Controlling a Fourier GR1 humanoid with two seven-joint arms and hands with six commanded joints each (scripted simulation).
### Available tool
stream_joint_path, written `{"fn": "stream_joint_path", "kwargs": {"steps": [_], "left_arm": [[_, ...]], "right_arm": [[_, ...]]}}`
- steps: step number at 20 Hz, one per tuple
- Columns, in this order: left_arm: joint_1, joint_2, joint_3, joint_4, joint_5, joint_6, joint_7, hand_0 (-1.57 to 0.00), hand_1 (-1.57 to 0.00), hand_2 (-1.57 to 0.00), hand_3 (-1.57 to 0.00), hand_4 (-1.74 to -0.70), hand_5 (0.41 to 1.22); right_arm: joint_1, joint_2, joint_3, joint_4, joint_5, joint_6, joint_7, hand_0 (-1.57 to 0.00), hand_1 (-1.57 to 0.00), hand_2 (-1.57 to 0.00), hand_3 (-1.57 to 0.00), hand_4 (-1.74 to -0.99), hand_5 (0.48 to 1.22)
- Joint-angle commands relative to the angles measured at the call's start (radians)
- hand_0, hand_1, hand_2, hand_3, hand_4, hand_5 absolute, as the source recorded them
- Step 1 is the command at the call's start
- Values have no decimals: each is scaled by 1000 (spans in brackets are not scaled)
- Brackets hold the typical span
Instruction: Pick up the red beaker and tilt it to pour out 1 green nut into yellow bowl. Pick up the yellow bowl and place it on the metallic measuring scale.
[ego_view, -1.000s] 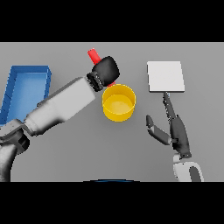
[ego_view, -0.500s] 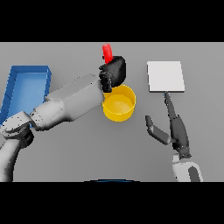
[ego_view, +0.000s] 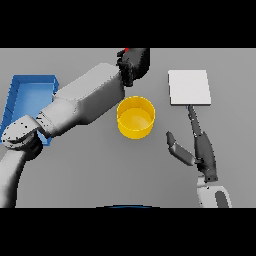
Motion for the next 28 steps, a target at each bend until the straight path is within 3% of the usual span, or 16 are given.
{"fn": "stream_joint_path", "kwargs": {"steps": [1, 2, 4, 6, 10, 15, 17, 18, 21, 24, 28], "left_arm": [[-30, 9, 32, 16, 21, 3, -13, -1571, -1571, -1571, -1571, -1726, 1221], [-47, 13, 63, 39, 40, 12, -7, -1571, -1571, -1571, -1571, -1728, 1221], [-92, 37, 136, 76, 82, 12, 12, -1571, -1571, -1571, -1023, -1733, 1221], [-113, 75, 217, 132, 140, 54, -10, -1571, -1571, -1571, -1220, -1727, 1221], [-154, 136, 438, 246, 307, 27, 101, -1571, -1571, -1571, -1427, -1735, 1221], [-90, 271, 681, 315, 514, 123, 227, -1571, -1571, -1571, -1453, -1739, 1221], [-15, 325, 758, 309, 596, 181, 249, -1571, -1571, -1571, -1435, -1740, 1221], [15, 343, 790, 307, 629, 201, 293, -1571, -1571, -1571, -1417, -1740, 1221], [130, 398, 895, 260, 746, 268, 386, -1571, -1571, -1571, -1426, -1740, 1221], [266, 414, 978, 184, 863, 330, 419, -1571, -1571, -1571, -1459, -1741, 1221], [464, 408, 1042, -13, 989, 376, 513, -1571, -1571, -1571, -1476, -1741, 1221]], "right_arm": [[-12, -9, -4, -2, 1, 2, 7, 1, 1, 1, 1, -1030, 682], [-19, -4, -1, 4, 10, -7, 7, 1, 1, 1, 1, -1023, 682], [-14, 0, 2, -11, 3, -3, 7, 1, 1, 1, 1, -1028, 680], [-11, -2, -6, -13, -13, 4, 21, 1, 1, 1, 1, -1009, 676], [-17, 5, 3, 4, -3, -3, -14, 1, 1, 1, 1, -990, 672], [-17, 22, 2, 17, -32, 8, -2, 1, 1, 1, 1, -1002, 666], [-33, 31, 9, 15, -38, 13, 7, 1, 1, 1, 1, -1012, 659], [-38, 29, 8, 26, -25, 4, 20, 1, 1, 1, 1, -1023, 654], [-35, 19, 12, 27, -13, 4, 13, 1, 1, 1, 1, -1050, 653], [-33, 7, 7, 16, -6, 0, 18, 1, 1, 1, 1, -1048, 652], [-43, -1, 12, 16, 31, -20, 36, 1, 1, 1, 1, -1054, 648]]}}
